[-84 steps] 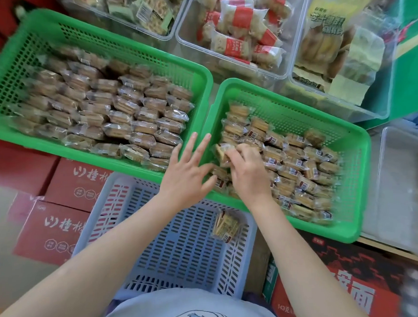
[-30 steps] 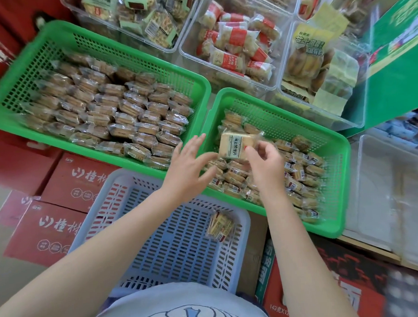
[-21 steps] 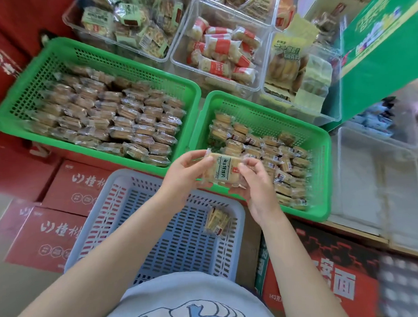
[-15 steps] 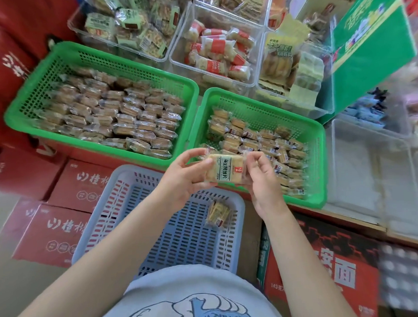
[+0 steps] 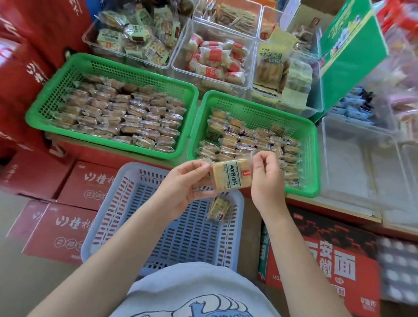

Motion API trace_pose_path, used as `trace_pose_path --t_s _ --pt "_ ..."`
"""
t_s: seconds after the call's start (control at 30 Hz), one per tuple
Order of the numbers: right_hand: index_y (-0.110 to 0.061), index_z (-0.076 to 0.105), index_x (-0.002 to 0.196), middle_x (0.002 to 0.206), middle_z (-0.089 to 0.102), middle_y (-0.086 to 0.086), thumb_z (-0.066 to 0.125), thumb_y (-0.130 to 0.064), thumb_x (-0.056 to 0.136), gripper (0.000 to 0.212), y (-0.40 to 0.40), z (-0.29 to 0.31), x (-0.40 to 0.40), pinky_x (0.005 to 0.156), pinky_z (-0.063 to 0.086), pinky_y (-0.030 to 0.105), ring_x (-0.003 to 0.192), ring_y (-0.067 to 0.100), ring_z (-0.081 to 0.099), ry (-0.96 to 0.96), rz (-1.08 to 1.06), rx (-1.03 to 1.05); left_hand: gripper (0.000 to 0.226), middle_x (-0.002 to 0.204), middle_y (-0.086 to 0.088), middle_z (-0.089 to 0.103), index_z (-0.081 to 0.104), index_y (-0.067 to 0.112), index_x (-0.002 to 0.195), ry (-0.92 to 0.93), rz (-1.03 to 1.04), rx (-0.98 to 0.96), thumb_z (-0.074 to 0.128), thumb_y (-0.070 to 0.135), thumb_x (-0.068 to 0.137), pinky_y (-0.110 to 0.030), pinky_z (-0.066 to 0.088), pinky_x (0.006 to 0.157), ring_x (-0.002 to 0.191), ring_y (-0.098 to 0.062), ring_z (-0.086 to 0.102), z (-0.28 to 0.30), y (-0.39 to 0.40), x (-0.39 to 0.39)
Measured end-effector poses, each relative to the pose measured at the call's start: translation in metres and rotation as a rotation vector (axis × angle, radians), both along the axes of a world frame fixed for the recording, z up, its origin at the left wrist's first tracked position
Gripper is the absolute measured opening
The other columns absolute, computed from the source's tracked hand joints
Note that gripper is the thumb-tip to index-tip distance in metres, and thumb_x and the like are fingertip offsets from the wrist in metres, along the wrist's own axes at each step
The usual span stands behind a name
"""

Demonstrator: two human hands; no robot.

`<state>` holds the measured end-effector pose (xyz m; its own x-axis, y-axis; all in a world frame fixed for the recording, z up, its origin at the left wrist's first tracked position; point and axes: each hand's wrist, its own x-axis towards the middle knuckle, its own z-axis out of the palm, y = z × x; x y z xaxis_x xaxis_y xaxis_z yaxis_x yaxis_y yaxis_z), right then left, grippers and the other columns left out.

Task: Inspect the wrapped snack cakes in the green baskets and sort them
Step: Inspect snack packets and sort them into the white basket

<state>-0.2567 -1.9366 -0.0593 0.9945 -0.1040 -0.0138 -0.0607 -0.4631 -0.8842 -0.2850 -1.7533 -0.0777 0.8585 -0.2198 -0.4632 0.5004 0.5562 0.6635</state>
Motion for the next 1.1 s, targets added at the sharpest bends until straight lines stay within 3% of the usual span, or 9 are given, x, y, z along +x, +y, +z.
trace_pose_path --t_s 0.27,0.4,0.57,0.67,0.73,0.8,0.9,1.0,1.1 --pt "-0.009 0.052 0.096 0.072 0.053 0.004 0.041 -0.023 0.107 0.020 -0.005 0.001 -0.009 0.048 0.035 0.015 0.054 0.006 0.044 -0.005 -0.027 -0.035 0.008 0.086 -0.010 0.068 0.060 0.008 0.091 -0.114 0.028 0.111 0.056 0.009 0.097 -0.026 0.059 0.061 0.075 -0.017 0.068 0.014 0.007 -0.014" --pt "-0.021 0.058 0.092 0.086 0.067 0.019 0.048 -0.034 0.104 0.020 -0.002 0.000 -0.010 0.060 0.048 0.036 0.073 0.032 0.065 0.105 -0.070 0.155 0.008 0.074 -0.007 0.067 0.055 0.009 0.093 -0.155 0.023 0.150 0.052 0.010 0.101 -0.026 0.057 0.057 0.061 -0.016 0.065 0.018 0.007 -0.020" --pt "-0.019 0.068 0.091 0.087 0.074 0.015 0.068 -0.053 0.083 0.035 0.003 0.009 -0.016 0.064 0.052 0.035 0.079 0.034 0.072 0.213 -0.062 0.415 0.009 0.067 -0.006 0.063 0.051 0.010 0.097 -0.146 0.037 0.172 0.047 0.011 0.105 -0.024 0.054 0.051 0.053 -0.016 0.062 0.016 0.005 -0.026" --pt "-0.021 0.066 0.087 0.085 0.073 0.017 0.068 -0.038 0.092 0.018 0.006 0.007 -0.017 0.064 0.052 0.039 0.077 0.035 0.068 0.184 -0.099 0.400 0.009 0.068 -0.007 0.063 0.051 0.011 0.098 -0.128 0.040 0.172 0.046 0.013 0.105 -0.025 0.053 0.049 0.050 -0.017 0.061 0.014 0.004 -0.026" --pt "-0.022 0.062 0.085 0.081 0.069 0.021 0.063 -0.033 0.097 0.016 0.007 0.006 -0.019 0.057 0.047 0.035 0.071 0.036 0.064 0.128 -0.110 0.339 0.007 0.073 -0.011 0.064 0.051 0.011 0.100 -0.120 0.037 0.164 0.048 0.015 0.105 -0.026 0.054 0.049 0.050 -0.019 0.062 0.013 0.004 -0.025" --pt "-0.023 0.060 0.085 0.079 0.068 0.022 0.061 -0.033 0.098 0.017 0.010 0.009 -0.020 0.054 0.046 0.040 0.068 0.038 0.062 0.069 -0.117 0.289 0.006 0.076 -0.013 0.064 0.053 0.011 0.105 -0.128 0.027 0.133 0.054 0.015 0.102 -0.027 0.055 0.053 0.054 -0.019 0.062 0.011 0.006 -0.024" --pt "-0.028 0.059 0.083 0.078 0.068 0.019 0.060 -0.036 0.099 0.018 0.011 0.010 -0.020 0.057 0.051 0.052 0.069 0.038 0.063 0.043 -0.138 0.277 0.039 0.080 -0.011 0.065 0.053 0.009 0.119 -0.161 -0.034 0.059 0.074 0.008 0.087 -0.025 0.056 0.061 0.063 -0.019 0.063 0.006 0.012 -0.023" --pt "-0.033 0.061 0.080 0.086 0.063 0.023 0.057 -0.042 0.097 0.019 0.008 0.010 -0.017 0.059 0.046 0.040 0.075 0.040 0.060 0.083 -0.159 0.345 0.059 0.086 -0.010 0.062 0.052 0.015 0.130 -0.162 -0.093 -0.017 0.071 -0.003 0.077 -0.025 0.055 0.070 0.071 -0.019 0.061 0.000 0.016 -0.022" --pt "-0.020 0.058 0.087 0.091 0.061 0.021 0.054 -0.028 0.103 0.019 0.006 0.010 -0.012 0.044 0.041 0.020 0.074 0.031 0.059 0.168 -0.181 0.508 0.062 0.088 -0.013 0.061 0.052 0.017 0.132 -0.140 -0.108 -0.068 0.067 -0.005 0.076 -0.026 0.056 0.071 0.073 -0.019 0.062 -0.002 0.017 -0.018"
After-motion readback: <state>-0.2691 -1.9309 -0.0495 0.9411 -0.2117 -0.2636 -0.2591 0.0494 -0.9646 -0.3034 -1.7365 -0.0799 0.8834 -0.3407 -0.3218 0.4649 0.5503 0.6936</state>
